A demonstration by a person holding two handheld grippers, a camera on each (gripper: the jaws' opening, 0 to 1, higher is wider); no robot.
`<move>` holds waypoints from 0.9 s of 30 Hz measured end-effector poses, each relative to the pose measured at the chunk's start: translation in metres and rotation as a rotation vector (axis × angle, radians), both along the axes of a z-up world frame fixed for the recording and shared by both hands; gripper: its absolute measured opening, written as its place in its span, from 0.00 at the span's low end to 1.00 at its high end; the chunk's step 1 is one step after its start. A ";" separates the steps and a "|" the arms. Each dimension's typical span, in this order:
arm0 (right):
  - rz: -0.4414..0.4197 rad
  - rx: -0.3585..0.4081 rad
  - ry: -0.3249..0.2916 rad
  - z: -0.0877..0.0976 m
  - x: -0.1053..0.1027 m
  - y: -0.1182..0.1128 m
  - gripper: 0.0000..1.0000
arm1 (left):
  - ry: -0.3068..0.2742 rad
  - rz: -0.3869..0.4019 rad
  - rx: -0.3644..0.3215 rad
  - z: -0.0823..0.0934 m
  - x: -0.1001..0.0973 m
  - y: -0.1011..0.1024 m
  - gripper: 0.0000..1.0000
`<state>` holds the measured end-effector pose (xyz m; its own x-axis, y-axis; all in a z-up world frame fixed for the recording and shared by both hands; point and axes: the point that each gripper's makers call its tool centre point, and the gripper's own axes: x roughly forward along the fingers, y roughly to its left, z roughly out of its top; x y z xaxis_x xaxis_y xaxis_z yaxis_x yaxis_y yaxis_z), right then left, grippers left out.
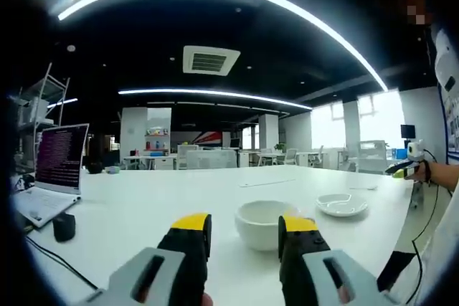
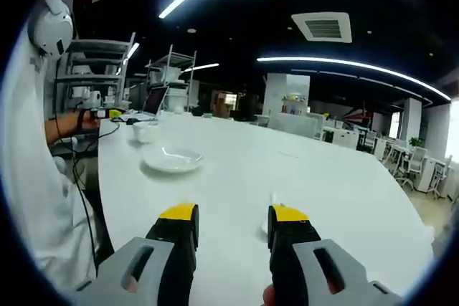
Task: Tidy tabletop coffee trays, cups and spoons，present forward
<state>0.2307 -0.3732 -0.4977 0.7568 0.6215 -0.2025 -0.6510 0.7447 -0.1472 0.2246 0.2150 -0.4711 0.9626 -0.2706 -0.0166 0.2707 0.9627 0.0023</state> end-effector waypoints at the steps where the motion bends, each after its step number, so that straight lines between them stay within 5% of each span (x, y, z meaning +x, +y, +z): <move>1: -0.004 0.002 -0.001 0.000 0.000 -0.001 0.39 | 0.002 -0.001 0.000 0.000 0.000 0.000 0.39; 20: -0.026 -0.024 0.023 0.011 0.014 0.003 0.40 | 0.016 0.007 0.016 0.009 -0.004 0.008 0.39; 27: -0.007 -0.093 0.056 0.024 0.033 0.012 0.39 | 0.084 0.012 0.023 0.014 -0.001 0.015 0.38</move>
